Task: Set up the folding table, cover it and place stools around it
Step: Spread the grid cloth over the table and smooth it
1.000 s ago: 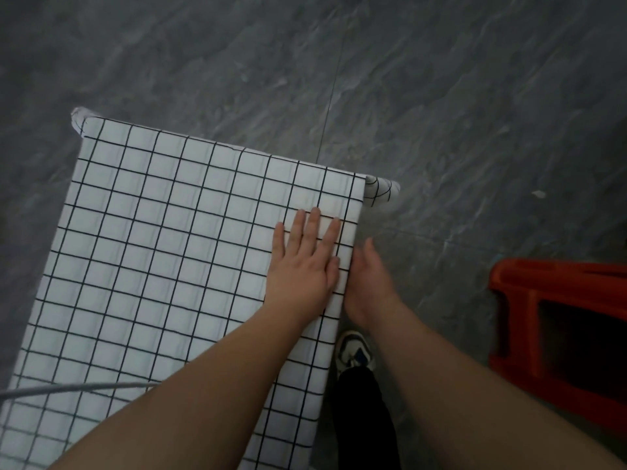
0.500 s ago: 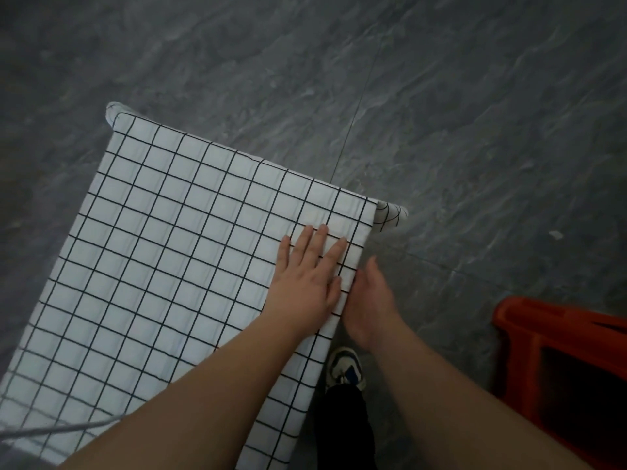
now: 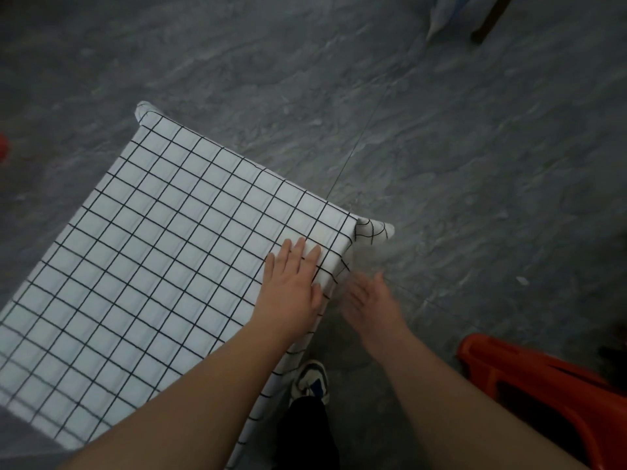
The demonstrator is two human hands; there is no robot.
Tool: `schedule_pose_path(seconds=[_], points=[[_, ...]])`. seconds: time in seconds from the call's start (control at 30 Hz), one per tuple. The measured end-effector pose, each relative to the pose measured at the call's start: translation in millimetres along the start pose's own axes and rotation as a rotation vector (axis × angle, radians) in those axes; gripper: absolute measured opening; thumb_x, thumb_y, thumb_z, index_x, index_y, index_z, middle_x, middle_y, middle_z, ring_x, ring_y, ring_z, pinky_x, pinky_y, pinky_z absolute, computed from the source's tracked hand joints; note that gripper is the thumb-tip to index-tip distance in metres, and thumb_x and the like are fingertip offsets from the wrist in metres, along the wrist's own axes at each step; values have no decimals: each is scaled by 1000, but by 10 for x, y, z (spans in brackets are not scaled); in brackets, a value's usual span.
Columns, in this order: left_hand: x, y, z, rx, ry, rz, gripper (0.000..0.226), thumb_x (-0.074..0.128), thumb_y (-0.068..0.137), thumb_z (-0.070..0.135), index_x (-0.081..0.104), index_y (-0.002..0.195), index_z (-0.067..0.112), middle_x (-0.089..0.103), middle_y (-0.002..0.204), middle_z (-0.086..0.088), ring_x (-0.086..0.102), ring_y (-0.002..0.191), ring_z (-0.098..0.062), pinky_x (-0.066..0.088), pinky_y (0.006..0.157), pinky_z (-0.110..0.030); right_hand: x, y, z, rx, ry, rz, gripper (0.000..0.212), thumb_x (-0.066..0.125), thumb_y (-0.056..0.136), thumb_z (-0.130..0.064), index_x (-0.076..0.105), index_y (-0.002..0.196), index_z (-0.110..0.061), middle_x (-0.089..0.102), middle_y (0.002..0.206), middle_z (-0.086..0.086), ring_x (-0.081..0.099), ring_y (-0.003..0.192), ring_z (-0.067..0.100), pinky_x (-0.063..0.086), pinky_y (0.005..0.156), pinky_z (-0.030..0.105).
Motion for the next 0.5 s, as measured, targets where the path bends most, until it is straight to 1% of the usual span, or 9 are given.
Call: schedule_pose_path(seconds=[0.07, 0.13, 0.2, 0.23, 0.27, 0.3, 0.4, 0.47, 0.5], points=[[-40, -76, 34, -18, -7, 12, 63, 40, 98, 32, 19, 156, 20, 13, 165, -10, 1, 153, -29, 7, 122, -52, -10, -101, -113, -37, 9, -15, 60, 22, 103, -56, 42, 147, -20, 46, 150, 1, 40, 140, 23, 34, 108, 40], [-104, -133, 78, -30, -10, 42, 64, 42, 98, 32, 19, 156, 19, 14, 165, -11, 3, 152, -30, 10, 122, -52, -19, -196, -260, -113, -23, -14, 50, 26, 106, -46, 46, 142, -18, 49, 146, 3, 46, 134, 20, 36, 106, 38], [-178, -194, 121, -53, -46, 77, 65, 44, 96, 31, 22, 156, 17, 16, 164, -12, 6, 152, -31, 13, 121, -52, -73, -237, -432, -242, -176, 57, 26, 41, 106, -24, 55, 127, -18, 57, 136, 7, 59, 114, 14, 44, 99, 33], [-203, -213, 148, -59, -58, 86, 65, 45, 96, 30, 22, 156, 16, 17, 164, -13, 6, 152, -31, 14, 121, -52, -112, -272, -532, -328, -266, 97, 24, 47, 102, -9, 57, 122, -16, 60, 132, 10, 61, 106, 12, 46, 95, 30], [-215, -214, 176, -64, -65, 92, 66, 45, 96, 29, 22, 156, 17, 16, 164, -12, 5, 152, -31, 13, 121, -51, -132, -301, -637, -409, -379, 118, 32, 50, 96, 3, 56, 122, -14, 61, 130, 11, 60, 105, 12, 47, 94, 28], [-212, -195, 201, -69, -67, 89, 67, 45, 96, 29, 20, 156, 17, 14, 165, -12, 3, 152, -30, 11, 122, -50, -129, -318, -744, -478, -505, 122, 40, 49, 92, 9, 56, 125, -14, 60, 131, 8, 58, 110, 11, 46, 98, 28], [-132, -31, 225, -107, -41, 90, 72, 47, 96, 36, 13, 157, 17, 10, 165, -11, -1, 152, -30, 11, 122, -49, -41, -231, -1098, -590, -925, 135, 52, 53, 89, 2, 52, 137, -19, 54, 134, -6, 48, 122, 6, 38, 107, 26], [-52, 139, 202, -172, -23, 107, 80, 51, 95, 44, 9, 158, 15, 8, 166, -12, -3, 152, -31, 9, 123, -49, 63, 8, -1313, -670, -1119, 94, 54, 58, 88, -4, 50, 139, -20, 54, 132, -4, 49, 121, 10, 39, 108, 31], [0, 239, 190, -203, -21, 117, 84, 52, 95, 46, 6, 158, 13, 5, 166, -13, -5, 152, -31, 7, 124, -48, 107, 160, -1405, -717, -1196, 70, 54, 60, 86, -5, 49, 138, -20, 55, 131, -1, 50, 120, 15, 41, 108, 36]])
Point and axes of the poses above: each hand's wrist, its own y-axis towards the middle knuckle, its own x-axis out of the palm, z = x × y, the point moved 9 cm from there along y, towards the middle knuckle
